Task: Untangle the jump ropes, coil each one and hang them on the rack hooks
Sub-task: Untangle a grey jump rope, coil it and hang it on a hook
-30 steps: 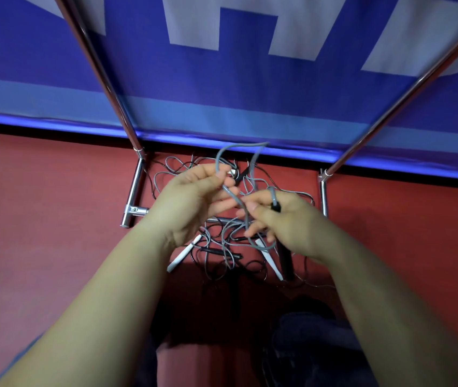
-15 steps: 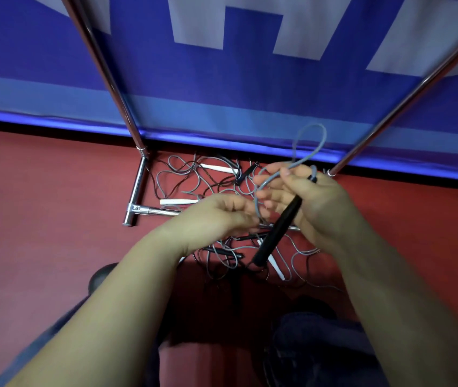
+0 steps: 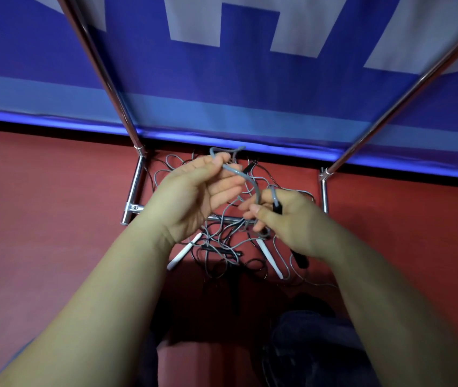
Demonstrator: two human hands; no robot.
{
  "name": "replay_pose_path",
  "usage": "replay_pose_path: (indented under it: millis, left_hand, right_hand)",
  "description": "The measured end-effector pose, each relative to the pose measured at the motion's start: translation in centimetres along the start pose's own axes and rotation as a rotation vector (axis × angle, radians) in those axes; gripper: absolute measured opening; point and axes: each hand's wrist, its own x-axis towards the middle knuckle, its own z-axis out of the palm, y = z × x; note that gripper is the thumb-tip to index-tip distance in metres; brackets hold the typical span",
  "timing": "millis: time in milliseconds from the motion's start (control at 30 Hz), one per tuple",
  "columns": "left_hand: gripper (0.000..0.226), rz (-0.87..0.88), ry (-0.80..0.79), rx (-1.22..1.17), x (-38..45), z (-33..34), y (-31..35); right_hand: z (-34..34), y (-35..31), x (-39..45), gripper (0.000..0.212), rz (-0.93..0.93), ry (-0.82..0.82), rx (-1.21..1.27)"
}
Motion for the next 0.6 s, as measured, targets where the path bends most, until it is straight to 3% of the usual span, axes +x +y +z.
replay_pose_path:
  millis: [100,233,333,500,600]
  left_hand:
    - [0.019,0.026,-0.044,-0.021,0.2,-0.3,0.2]
    - [0.027,-0.036,-0.207,0.561,0.0,-0.8,-1.3]
    - [0.021,-0.08,-0.273,0.739,-0.3,-0.8,-2.3]
    - [0.018,-0.001,-0.253,0.818,-0.1,-1.0,-2.5]
    - [0.019,0.04,-0.164,0.707,0.1,-1.0,-2.4]
  right_hand:
    - [-0.1,-0.2,0.4,0.024,0.007,0.063,0.167]
    - [-0.9,-1.1,0.3,0.024,0.004,0.091,0.719]
    - [-1.3,-1.6,0.0,0.022,0.007,0.093,0.92]
    - [-1.2,-1.3,0.1,0.022,-0.015,0.121,0.843]
    - [-1.1,-0.8,0.2,0.02,-0.017,0.152,0.53]
